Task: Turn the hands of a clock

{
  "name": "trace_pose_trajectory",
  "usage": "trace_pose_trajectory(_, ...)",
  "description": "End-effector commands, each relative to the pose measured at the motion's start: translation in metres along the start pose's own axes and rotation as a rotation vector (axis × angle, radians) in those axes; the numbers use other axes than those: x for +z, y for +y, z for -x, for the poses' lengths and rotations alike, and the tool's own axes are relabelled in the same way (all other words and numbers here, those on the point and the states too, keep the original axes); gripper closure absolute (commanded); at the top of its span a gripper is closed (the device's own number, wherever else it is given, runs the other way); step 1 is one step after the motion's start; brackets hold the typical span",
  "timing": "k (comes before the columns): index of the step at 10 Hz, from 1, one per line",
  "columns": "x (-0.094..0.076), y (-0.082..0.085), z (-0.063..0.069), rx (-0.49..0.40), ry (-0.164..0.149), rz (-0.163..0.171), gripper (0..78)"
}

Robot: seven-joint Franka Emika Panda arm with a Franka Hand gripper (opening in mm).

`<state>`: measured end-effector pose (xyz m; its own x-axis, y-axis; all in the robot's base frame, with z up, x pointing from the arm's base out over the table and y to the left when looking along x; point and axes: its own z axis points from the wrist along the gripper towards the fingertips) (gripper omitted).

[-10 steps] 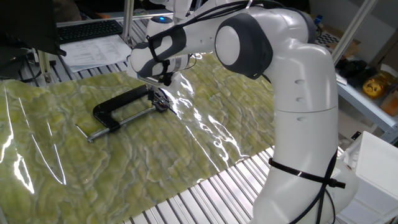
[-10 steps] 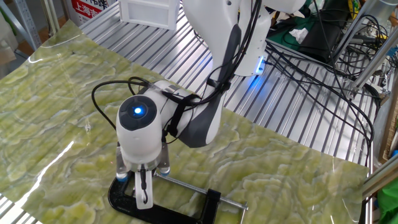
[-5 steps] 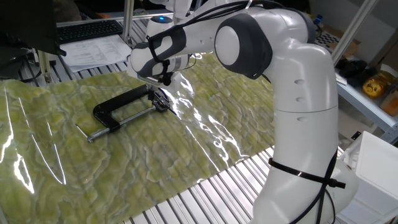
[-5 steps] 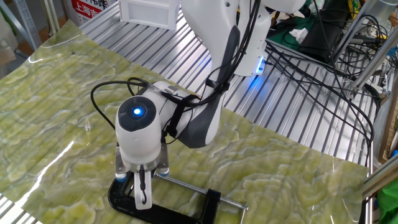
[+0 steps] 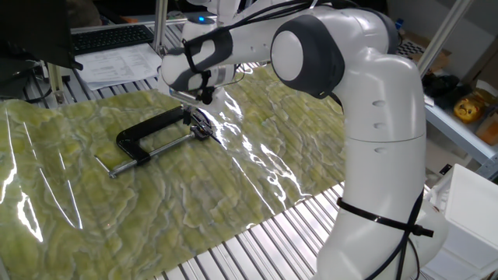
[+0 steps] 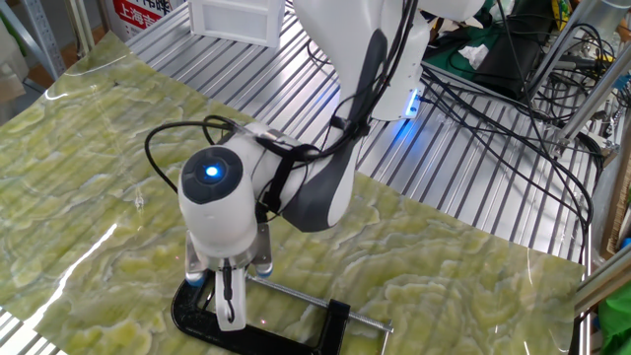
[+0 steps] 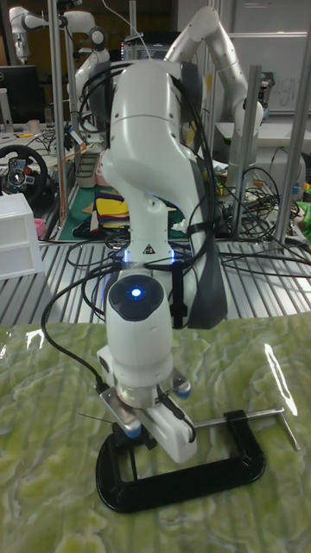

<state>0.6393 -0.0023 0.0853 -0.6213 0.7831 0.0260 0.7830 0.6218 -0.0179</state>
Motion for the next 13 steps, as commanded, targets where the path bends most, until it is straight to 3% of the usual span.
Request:
trace_pose_trajectory(1, -0.027, 0.007, -0.005, -0.047, 0.063, -0.013, 77.6)
trace_pose_trajectory(3, -0.036, 0.005, -0.006, -0.122, 0.075, -0.056, 77.6)
trace_pose_trajectory(4, -0.049, 0.002, -0.008, -0.192, 0.091, -0.084, 77.6)
trace_pose_trajectory(5, -0.061, -0.002, -0.009, -0.243, 0.104, -0.098, 77.6)
trace_pose_trajectory(7, -0.084, -0.011, -0.008, -0.325, 0.101, -0.112, 77.6)
trace_pose_trajectory(9, -0.094, -0.02, 0.003, -0.388, 0.095, -0.121, 77.6)
trace_pose_trajectory(12, -0.095, -0.055, 0.045, -0.512, 0.103, -0.108, 77.6)
trace_pose_trajectory(13, -0.094, -0.057, 0.047, -0.519, 0.101, -0.108, 77.6)
